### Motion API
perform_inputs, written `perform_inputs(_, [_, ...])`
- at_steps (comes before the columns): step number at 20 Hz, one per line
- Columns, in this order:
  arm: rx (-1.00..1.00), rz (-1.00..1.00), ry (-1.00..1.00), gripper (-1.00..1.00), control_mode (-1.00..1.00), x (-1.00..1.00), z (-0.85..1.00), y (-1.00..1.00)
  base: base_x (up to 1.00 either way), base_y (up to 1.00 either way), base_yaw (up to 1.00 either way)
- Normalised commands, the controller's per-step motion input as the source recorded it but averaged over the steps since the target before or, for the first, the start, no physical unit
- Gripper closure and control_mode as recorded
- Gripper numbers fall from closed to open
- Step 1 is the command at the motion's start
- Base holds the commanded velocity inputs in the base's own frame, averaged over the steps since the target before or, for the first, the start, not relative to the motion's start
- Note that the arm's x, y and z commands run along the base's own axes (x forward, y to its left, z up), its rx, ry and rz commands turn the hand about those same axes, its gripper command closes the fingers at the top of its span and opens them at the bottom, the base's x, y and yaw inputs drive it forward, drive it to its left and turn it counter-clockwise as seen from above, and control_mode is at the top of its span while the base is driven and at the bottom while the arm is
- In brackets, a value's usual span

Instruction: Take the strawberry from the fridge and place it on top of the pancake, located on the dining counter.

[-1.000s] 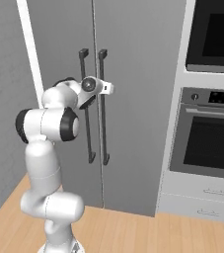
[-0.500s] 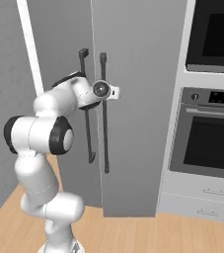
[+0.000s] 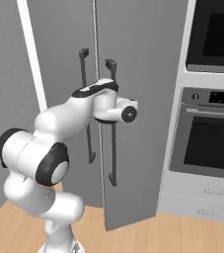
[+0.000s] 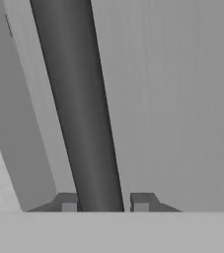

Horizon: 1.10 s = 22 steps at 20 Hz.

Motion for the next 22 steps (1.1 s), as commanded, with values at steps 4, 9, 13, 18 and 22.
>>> perform_inputs(4, [0.09,0.14,-0.03,1.00,-1.00,-0.42,0.84,-0.78,0.00,0.00,0.00])
perform_inputs(9, [0.09,0.09,-0.01,-1.00,-1.00,-0.22,0.55,-0.81,0.00,0.00,0.00])
perform_inputs(13, [-0.06,0.00,0.01,-1.00,-1.00,-0.02,-0.07,0.00,0.00,0.00,0.00])
perform_inputs(18, [-0.04,-0.01,-0.12,-1.00,-1.00,-0.49,0.28,0.00,0.00,0.00,0.00])
perform_inputs(22, [-0.07,-0.05,-0.21,-1.00,-1.00,-0.49,0.73,0.00,0.00,0.00,0.00])
